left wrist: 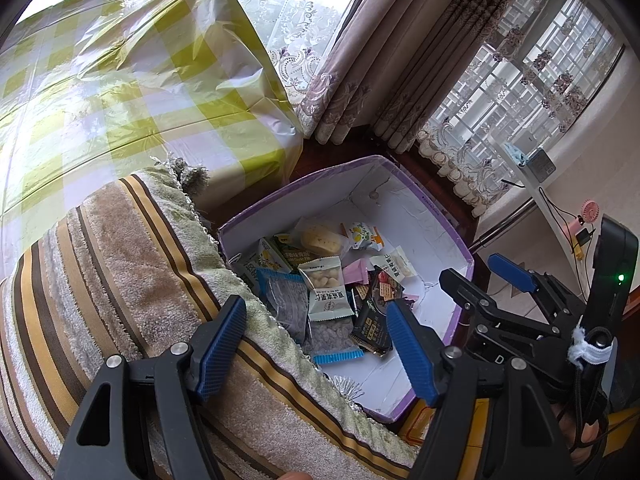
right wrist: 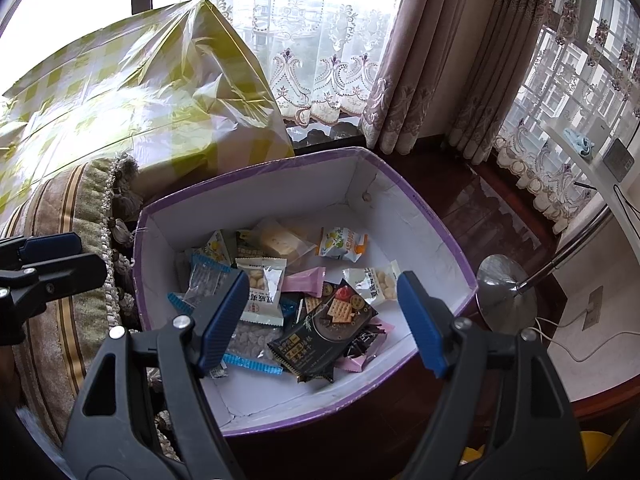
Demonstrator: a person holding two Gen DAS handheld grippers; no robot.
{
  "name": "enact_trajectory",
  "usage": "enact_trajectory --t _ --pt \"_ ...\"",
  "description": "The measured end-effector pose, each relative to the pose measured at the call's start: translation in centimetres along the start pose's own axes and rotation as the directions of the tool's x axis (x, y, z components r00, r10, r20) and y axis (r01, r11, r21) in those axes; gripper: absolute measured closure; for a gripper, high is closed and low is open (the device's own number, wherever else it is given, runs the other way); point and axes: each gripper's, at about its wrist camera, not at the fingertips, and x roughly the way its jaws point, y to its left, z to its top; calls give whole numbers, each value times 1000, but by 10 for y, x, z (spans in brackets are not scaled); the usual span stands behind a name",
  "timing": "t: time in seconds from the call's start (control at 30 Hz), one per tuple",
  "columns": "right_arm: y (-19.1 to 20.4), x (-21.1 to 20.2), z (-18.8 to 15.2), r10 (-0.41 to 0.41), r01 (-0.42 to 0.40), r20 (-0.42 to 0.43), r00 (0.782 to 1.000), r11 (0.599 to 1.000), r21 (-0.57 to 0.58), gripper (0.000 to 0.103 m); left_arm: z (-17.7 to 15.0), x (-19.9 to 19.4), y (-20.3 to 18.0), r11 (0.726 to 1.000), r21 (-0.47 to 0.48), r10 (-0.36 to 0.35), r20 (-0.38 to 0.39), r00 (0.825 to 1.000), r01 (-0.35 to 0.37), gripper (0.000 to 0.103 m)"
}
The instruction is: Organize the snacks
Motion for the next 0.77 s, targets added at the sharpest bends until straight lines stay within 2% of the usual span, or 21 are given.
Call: enact_trajectory --t 0.5,0.57,0.67,0.77 --pt "0 2 -2 2 -2 -3 1000 1000 0 24 0 1 0 1000 -1 0 0 1000 0 28" --pt "0 3 -3 0 0 -5 1000 1000 3 24 0 1 -1 1000 -4 -8 -2 1000 8 27" --pt "-2 5 -3 -2 2 -8 1000 1000 14 24 2 2 -4 999 19 -41 -8 999 41 19" --pt "-2 7 -3 1 0 -19 1000 1000 22 24 5 -1 -6 999 20 -44 4 999 44 18"
